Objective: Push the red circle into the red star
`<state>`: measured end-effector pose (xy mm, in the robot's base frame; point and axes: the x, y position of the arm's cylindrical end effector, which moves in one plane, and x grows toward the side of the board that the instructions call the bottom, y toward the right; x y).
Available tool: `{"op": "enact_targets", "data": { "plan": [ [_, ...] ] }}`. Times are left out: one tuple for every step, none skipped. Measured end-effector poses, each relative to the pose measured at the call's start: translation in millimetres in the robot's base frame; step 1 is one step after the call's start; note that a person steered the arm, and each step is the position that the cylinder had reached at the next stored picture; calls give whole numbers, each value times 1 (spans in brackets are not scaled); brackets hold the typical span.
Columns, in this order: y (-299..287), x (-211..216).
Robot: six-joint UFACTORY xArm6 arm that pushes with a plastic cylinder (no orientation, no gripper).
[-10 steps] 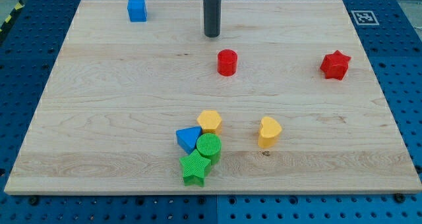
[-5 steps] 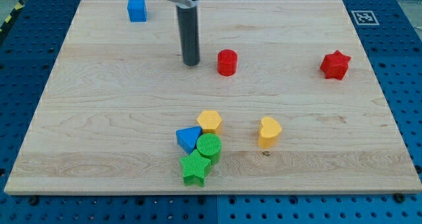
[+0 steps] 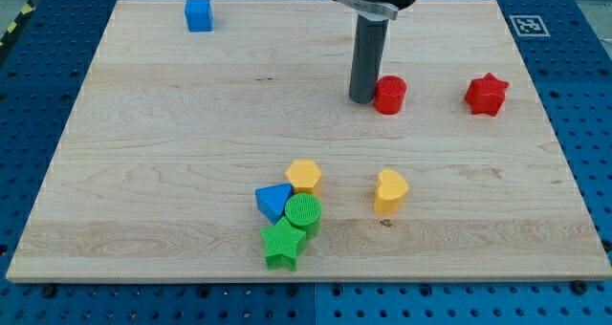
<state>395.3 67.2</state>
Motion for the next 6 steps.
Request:
{"op": "enact_targets", "data": {
  "plan": [
    [8,12],
    [8,13],
    [8,21],
    [8,37],
    [8,38],
    [42,40]
  ]
}}
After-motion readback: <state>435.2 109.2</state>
